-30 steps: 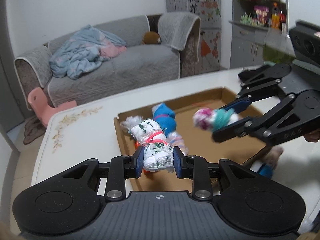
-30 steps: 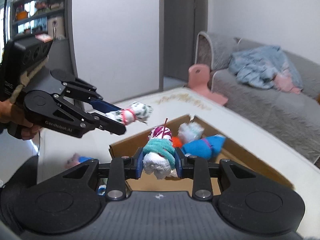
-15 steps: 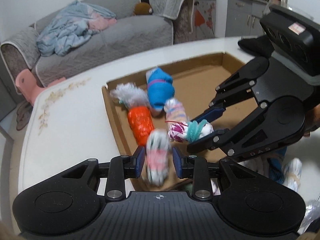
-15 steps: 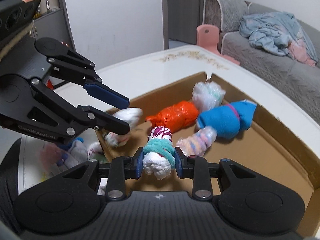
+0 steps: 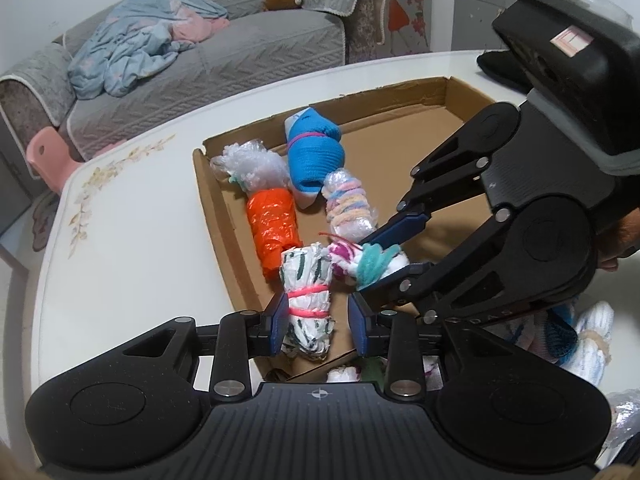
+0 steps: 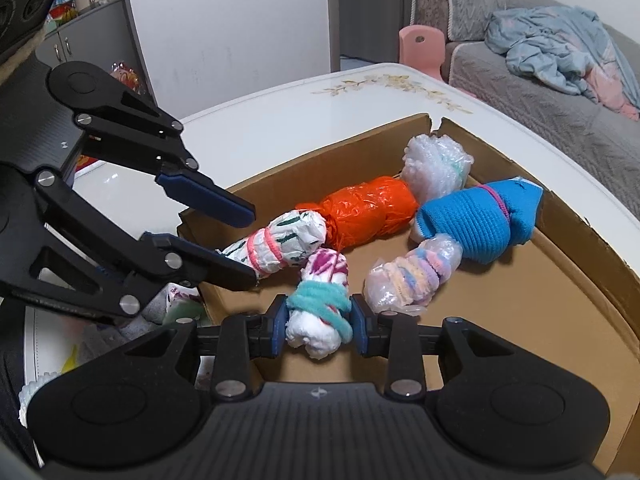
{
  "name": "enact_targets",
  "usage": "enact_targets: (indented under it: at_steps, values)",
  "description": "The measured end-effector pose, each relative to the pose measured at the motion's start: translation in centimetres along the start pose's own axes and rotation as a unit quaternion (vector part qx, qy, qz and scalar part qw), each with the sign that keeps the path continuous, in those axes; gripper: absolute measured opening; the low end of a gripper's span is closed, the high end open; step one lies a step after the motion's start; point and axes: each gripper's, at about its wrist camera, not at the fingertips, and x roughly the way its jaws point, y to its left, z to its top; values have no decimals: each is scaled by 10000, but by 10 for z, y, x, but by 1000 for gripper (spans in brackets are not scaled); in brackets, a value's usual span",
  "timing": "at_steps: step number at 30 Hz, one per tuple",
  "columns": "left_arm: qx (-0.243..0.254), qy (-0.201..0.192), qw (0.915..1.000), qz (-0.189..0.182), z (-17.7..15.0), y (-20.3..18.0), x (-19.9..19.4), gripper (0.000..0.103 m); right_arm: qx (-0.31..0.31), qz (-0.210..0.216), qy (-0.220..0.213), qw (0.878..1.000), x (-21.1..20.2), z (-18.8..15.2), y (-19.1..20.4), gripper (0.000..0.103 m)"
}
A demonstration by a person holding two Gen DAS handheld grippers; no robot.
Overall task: Organize objects
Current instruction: 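Carry both socks into the tray, lower them and open both tools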
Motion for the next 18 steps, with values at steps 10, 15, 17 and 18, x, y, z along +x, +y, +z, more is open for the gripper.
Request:
enact_targets:
  at_steps: [10, 15, 17, 18]
  values:
    - [-124, -4, 9999, 23, -1, 2, -10, 50, -70, -104, 35, 9999, -8, 2, 3, 36]
    - [-235, -3, 9997, 59, -4, 0, -21, 60, -116, -200, 16, 9997, -17, 4, 5, 44]
    - [-335, -15, 9994, 73, -5, 1, -29, 78, -128, -243, -10, 9996, -23, 4, 7, 46]
    - [-380, -92, 9992, 67, -7, 1, -36, 81, -145, -286, -50, 9995, -28, 4, 9, 48]
